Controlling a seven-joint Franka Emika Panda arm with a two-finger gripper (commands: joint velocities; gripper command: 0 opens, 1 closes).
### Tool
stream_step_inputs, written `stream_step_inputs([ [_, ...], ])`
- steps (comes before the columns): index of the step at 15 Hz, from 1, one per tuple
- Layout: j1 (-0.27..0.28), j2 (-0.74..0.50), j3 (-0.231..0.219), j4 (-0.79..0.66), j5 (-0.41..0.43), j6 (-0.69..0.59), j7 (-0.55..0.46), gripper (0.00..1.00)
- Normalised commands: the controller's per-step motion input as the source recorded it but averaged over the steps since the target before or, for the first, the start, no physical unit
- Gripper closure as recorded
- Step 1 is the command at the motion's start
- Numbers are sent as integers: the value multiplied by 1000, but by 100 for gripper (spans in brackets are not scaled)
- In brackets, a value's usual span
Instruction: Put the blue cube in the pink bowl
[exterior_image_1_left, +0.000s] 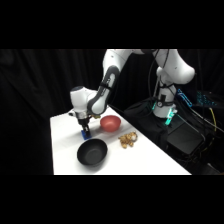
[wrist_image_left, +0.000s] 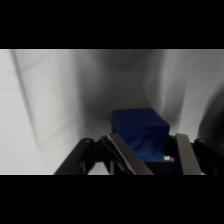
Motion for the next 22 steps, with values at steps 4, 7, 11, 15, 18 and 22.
stream_step_inputs([
  [4, 22, -247, -40, -137, -36, -131, 51, 78],
  [7, 10, -387, -45, -109, -40, -339, 31, 78],
  [11, 31, -445, -52, -59, -47, -467, 29, 78],
  [15, 31, -366, -33, 64, 10, -486, 4, 78],
  [18, 53, -250, -55, 143, 20, -419, 22, 78],
  [22, 73, -208, -63, 57, 24, -281, 38, 78],
])
